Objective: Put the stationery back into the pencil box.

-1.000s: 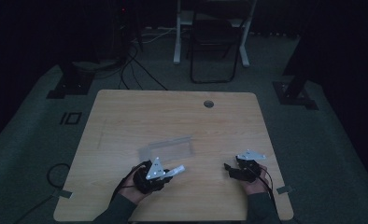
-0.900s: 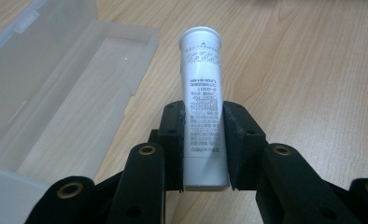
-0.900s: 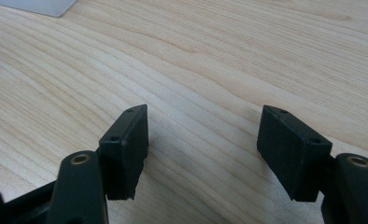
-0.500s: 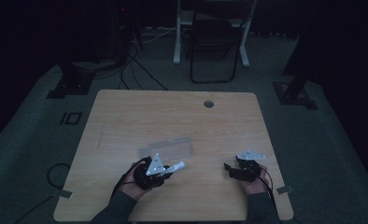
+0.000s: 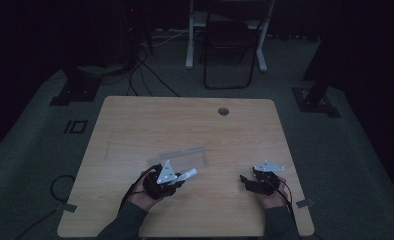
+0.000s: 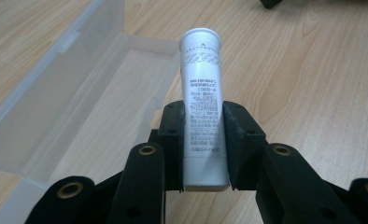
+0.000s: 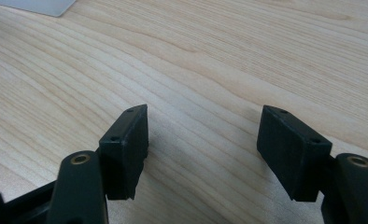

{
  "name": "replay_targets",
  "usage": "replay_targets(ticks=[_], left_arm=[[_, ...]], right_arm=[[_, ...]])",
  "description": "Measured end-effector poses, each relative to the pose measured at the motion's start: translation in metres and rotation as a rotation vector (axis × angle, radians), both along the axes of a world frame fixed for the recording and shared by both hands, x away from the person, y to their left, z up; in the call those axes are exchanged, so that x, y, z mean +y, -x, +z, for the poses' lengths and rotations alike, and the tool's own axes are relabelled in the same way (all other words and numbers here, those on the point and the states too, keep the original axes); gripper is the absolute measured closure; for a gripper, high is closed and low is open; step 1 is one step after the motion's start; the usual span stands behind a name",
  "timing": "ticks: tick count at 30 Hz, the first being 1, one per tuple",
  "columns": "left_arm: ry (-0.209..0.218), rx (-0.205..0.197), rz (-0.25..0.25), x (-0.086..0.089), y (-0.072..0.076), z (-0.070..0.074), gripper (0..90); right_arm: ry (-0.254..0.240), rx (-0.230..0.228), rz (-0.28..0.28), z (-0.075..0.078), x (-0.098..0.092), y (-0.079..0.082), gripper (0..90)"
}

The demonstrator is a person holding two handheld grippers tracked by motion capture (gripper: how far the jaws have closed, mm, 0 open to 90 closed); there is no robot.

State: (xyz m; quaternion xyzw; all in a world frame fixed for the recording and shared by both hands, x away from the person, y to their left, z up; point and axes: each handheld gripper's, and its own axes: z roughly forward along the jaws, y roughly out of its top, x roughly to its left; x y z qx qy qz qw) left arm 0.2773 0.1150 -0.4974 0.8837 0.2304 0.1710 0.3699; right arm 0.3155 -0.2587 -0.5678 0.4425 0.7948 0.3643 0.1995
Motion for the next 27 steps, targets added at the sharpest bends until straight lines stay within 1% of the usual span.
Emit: replay_targets(ticks=[9, 18, 27], left_arm=[[0.007, -0.004, 0.008, 0.001, -0.003, 0.0, 71.1], [0.007, -0.024, 0.021, 0.0, -0.009, 0.004, 71.1], [0.013, -0.031, 0.033, -0.001, -0.014, 0.007, 71.1]], right_arm=[[0.0, 0.0, 0.0, 0.0, 0.0, 0.0, 33.8], [0.0, -0.001, 0.0, 0.0, 0.0, 0.0, 33.8], [0.0, 0.0, 0.0, 0.0, 0.0, 0.0, 33.8]])
